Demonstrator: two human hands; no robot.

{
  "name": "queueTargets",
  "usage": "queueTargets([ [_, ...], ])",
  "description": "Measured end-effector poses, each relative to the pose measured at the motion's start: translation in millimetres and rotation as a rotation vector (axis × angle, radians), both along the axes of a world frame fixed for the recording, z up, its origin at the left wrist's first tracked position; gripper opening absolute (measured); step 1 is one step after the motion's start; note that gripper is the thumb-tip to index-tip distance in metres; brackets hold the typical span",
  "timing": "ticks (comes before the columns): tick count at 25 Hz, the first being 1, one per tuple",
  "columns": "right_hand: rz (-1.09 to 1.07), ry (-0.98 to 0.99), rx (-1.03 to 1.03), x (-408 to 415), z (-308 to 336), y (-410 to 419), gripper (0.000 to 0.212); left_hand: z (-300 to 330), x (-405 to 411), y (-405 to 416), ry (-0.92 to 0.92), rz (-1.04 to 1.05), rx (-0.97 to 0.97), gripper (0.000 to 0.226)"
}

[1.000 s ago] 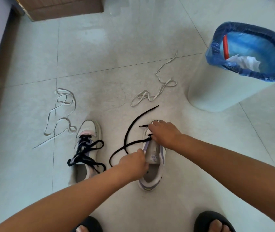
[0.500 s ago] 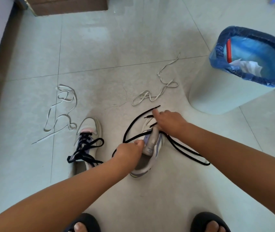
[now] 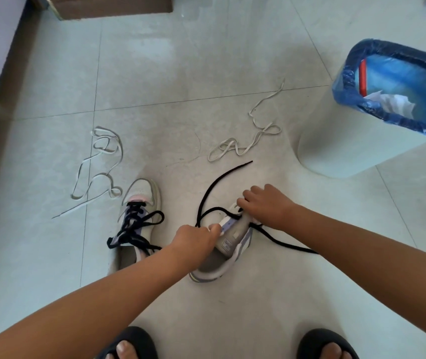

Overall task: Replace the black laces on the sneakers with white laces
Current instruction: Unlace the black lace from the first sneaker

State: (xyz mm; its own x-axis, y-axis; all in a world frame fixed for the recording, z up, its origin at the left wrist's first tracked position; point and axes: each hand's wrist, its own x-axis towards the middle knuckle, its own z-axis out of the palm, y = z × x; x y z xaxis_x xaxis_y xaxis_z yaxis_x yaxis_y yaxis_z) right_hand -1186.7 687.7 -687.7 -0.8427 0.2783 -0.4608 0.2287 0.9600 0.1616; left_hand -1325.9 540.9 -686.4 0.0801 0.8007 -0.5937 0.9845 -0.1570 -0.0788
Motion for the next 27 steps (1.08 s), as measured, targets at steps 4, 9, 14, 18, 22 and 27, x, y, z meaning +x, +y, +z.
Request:
queueTargets([
  [4, 0.106, -0.066, -0.041, -8, 4, 6, 0.026, -4, -1, -1, -0.026, -0.051, -0.031, 0.053],
  [9, -0.426, -0.004, -0.092, 1, 15, 44, 0.027, -9, -2, -1, 0.018, -0.026, -0.056, 0.055],
  [14, -0.964, -0.089, -0.234, 29, -1, 41, 0.041, -7, 3, 7, 0.025, -0.087, -0.072, 0.055],
  [18, -0.267, 0.028, -0.234, 9, -1, 18, 0.048, -9, 4, 4, 0.027, -0.098, -0.052, 0.053],
  [22, 0.054, -0.054, -0.132, -9, -4, 5, 0.028, -8, 4, 5, 0.022, -0.101, -0.051, 0.054],
  [27, -0.266, 0.086, -0.156, 1, -13, 21, 0.025, -8, 6, 8, 0.077, -0.103, -0.029, 0.057],
])
